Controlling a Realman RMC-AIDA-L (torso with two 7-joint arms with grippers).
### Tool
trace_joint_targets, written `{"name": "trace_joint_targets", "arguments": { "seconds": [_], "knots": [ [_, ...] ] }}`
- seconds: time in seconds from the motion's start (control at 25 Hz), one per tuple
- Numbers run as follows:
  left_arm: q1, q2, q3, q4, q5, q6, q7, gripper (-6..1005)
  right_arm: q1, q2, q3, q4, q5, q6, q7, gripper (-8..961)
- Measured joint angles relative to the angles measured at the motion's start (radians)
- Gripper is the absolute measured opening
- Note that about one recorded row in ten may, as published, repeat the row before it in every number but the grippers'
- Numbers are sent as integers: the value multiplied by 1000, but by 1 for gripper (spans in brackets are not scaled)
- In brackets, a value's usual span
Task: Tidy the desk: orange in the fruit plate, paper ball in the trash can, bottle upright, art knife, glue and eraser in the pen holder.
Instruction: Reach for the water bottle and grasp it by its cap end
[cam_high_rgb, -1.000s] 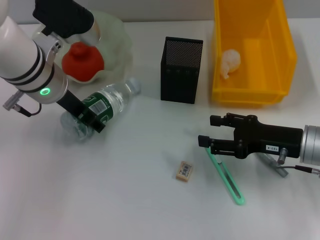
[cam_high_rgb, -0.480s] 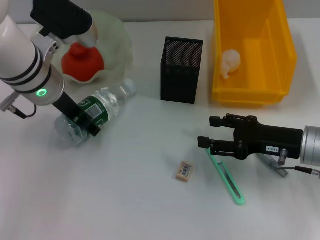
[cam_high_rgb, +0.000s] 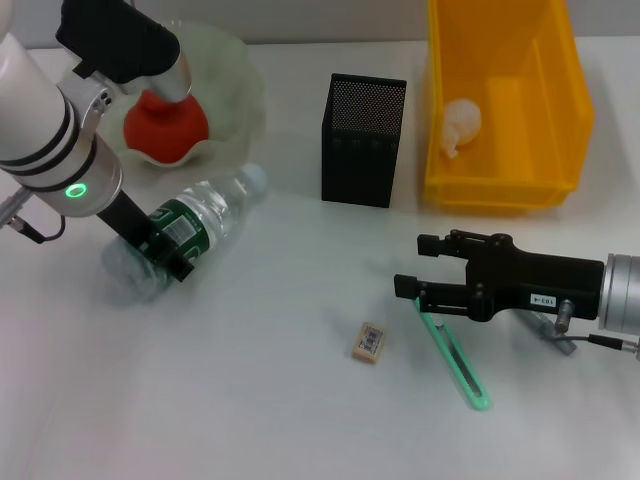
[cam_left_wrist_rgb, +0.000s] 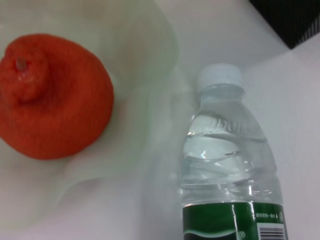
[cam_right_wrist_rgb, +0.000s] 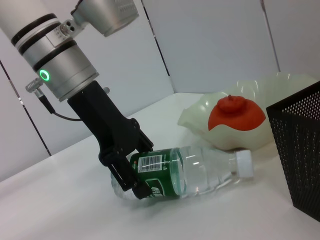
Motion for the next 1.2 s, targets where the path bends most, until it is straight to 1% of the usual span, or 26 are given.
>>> {"name": "trace_joint_targets", "arguments": {
  "seconds": [0.16, 0.4, 0.72, 1.16, 1.2],
  "knots": [
    [-1, -1, -6, 0, 8, -1, -6, 798, 2, 0, 0, 4, 0, 0, 0, 774],
    [-8, -1, -7, 18, -15, -8, -3, 799, 3, 0, 0, 5, 0, 0, 0, 774],
    [-42, -1, 5, -51, 22, -7, -1, 799, 4, 0, 0, 5, 0, 0, 0, 773],
    [-45, -1, -3, -40, 27, 16, -1, 787, 15, 0, 1, 5, 0, 2, 0, 773],
    [-65, 0, -9, -60, 25, 46, 0, 786, 15, 0, 2, 5, 0, 2, 0, 773]
  ]
}}
